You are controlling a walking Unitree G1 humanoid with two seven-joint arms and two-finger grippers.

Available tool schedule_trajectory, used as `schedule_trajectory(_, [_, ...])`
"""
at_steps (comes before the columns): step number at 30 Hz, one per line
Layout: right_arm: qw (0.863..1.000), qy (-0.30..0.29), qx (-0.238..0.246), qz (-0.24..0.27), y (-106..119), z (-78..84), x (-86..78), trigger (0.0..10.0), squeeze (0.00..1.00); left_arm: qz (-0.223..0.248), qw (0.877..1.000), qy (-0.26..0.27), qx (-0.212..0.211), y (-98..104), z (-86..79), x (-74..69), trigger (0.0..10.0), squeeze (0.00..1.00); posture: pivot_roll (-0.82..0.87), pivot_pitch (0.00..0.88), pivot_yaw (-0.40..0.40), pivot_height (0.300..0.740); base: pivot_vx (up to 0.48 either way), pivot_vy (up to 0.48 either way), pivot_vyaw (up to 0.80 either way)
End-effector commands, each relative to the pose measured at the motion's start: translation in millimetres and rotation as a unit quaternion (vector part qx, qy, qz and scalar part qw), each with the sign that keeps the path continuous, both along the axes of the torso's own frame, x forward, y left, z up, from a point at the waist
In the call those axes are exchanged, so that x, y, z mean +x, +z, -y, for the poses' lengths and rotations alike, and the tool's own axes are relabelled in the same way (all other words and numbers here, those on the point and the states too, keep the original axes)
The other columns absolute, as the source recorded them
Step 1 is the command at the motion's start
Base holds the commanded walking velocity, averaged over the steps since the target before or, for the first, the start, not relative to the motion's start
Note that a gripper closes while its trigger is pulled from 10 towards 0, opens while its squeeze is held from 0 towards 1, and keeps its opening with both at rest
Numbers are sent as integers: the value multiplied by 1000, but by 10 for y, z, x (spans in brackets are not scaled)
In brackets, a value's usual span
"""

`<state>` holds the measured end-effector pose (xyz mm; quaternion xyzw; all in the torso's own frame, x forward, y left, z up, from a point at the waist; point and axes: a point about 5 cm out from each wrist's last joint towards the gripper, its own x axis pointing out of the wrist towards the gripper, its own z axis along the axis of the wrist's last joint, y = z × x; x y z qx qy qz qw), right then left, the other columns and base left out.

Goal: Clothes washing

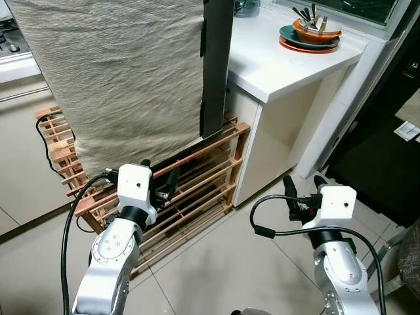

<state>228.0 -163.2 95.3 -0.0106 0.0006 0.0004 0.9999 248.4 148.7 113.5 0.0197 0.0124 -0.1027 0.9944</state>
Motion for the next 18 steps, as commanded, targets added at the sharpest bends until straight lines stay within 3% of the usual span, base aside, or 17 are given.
schedule_trajectory(1, [1000, -4, -7, 0, 18, -14, -7, 10000, 0, -1, 1000, 3, 0, 11, 11, -26, 10000, 0, -38, 0, -18, 740, 0, 0, 0])
schedule_trajectory(18, [1000, 5, -11, 0, 36, 30, -27, 10000, 0, -7, 1000, 5, -2, 0, 9, -28, 10000, 0, -52, 0, -12, 740, 0, 0, 0])
